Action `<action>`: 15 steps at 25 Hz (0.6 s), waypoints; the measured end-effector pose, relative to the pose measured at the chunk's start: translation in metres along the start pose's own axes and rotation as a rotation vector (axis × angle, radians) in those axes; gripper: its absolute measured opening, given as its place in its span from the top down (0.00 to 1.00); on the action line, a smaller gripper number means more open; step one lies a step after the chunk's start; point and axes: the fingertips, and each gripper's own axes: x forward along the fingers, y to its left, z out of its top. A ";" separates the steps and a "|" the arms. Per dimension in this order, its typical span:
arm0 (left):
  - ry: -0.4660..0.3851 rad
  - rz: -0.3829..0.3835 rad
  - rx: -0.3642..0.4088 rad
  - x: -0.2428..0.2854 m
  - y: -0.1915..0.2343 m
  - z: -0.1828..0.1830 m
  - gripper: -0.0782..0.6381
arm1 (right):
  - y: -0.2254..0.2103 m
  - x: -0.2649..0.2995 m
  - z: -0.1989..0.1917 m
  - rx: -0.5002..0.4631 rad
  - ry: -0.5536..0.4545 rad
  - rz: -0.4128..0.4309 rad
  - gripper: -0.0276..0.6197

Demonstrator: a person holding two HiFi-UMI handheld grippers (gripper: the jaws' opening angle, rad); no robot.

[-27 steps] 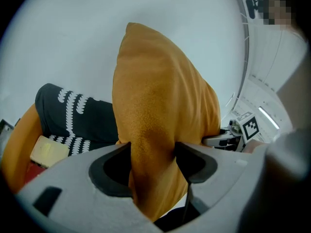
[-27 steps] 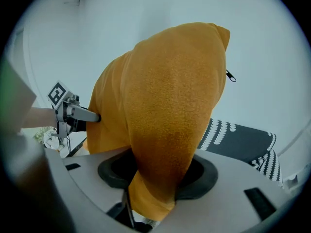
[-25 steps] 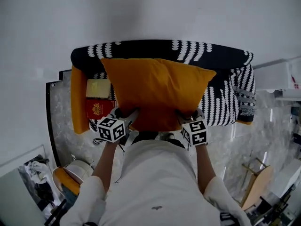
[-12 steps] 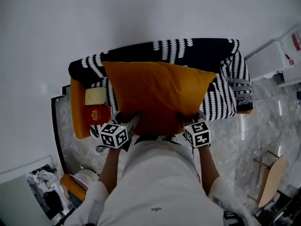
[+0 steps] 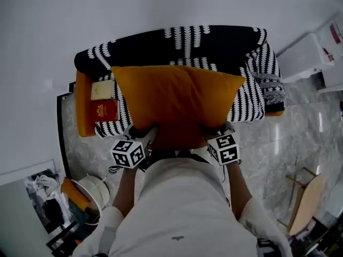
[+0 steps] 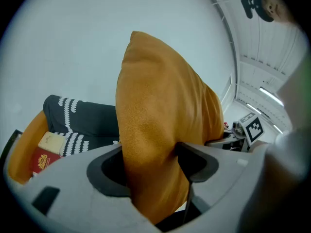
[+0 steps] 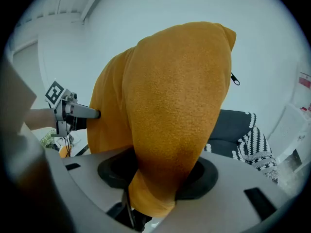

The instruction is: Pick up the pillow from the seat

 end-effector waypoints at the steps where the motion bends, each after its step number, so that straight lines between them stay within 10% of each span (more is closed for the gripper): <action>1: 0.002 0.006 0.002 -0.003 -0.006 -0.005 0.48 | 0.000 -0.005 -0.006 -0.005 0.003 0.009 0.62; 15: -0.089 -0.028 0.044 -0.053 -0.046 0.000 0.48 | 0.016 -0.056 0.003 -0.078 -0.045 0.011 0.64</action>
